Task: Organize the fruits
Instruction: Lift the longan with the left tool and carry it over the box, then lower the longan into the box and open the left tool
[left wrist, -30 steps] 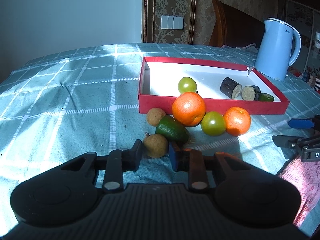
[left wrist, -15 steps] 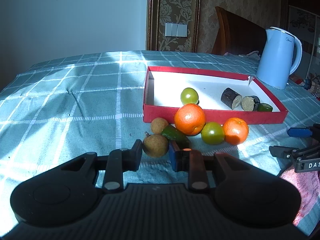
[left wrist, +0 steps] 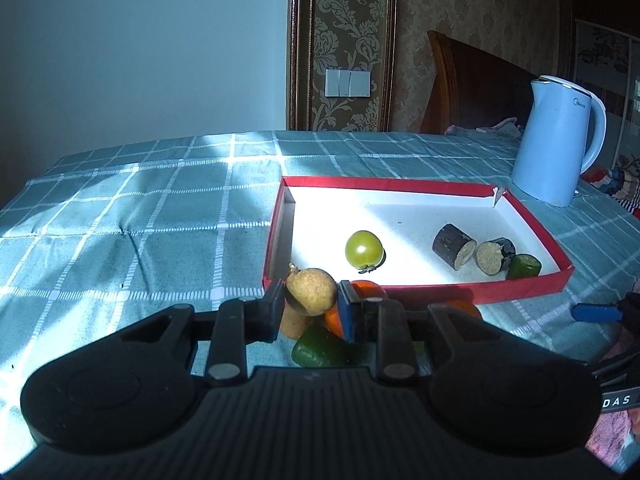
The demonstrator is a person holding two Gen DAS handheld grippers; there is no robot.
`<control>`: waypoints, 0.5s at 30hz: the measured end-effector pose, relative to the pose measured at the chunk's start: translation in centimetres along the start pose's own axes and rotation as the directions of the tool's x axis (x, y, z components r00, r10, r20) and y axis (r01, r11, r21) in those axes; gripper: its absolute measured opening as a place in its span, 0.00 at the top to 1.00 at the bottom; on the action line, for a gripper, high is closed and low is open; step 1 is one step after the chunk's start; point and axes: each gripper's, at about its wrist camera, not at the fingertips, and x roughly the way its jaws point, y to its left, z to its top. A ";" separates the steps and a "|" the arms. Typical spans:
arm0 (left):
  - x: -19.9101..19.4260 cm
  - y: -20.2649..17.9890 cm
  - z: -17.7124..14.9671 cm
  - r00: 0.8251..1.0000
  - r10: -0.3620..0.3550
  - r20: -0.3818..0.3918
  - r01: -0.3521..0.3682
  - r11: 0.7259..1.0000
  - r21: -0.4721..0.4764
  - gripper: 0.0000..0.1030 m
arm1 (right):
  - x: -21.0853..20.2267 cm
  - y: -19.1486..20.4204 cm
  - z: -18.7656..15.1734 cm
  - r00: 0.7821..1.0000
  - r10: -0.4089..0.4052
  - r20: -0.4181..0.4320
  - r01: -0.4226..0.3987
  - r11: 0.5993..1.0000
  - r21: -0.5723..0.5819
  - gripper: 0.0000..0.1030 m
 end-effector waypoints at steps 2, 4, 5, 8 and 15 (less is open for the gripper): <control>0.4 -0.4 0.4 1.000 0.001 0.001 -0.001 1.000 0.012 0.75 | 0.0 0.0 0.0 1.000 0.000 0.000 0.000 1.000 0.000 0.09; 1.2 -0.7 0.9 1.000 0.006 -0.001 -0.006 1.000 0.020 0.75 | 0.0 0.0 0.0 1.000 0.000 0.000 0.000 1.000 0.000 0.09; 1.5 -0.8 1.1 1.000 0.008 -0.002 -0.007 1.000 0.022 0.75 | 0.0 0.0 0.0 1.000 0.000 0.000 0.000 1.000 0.000 0.09; 2.9 -1.0 1.8 1.000 0.023 -0.009 -0.023 0.999 0.025 0.75 | 0.0 0.0 0.0 1.000 0.001 0.000 -0.001 1.000 0.000 0.09; 6.2 -0.9 3.1 0.997 0.079 -0.021 -0.078 0.997 0.017 0.75 | 0.0 0.0 0.0 1.000 0.000 0.000 0.000 1.000 0.000 0.09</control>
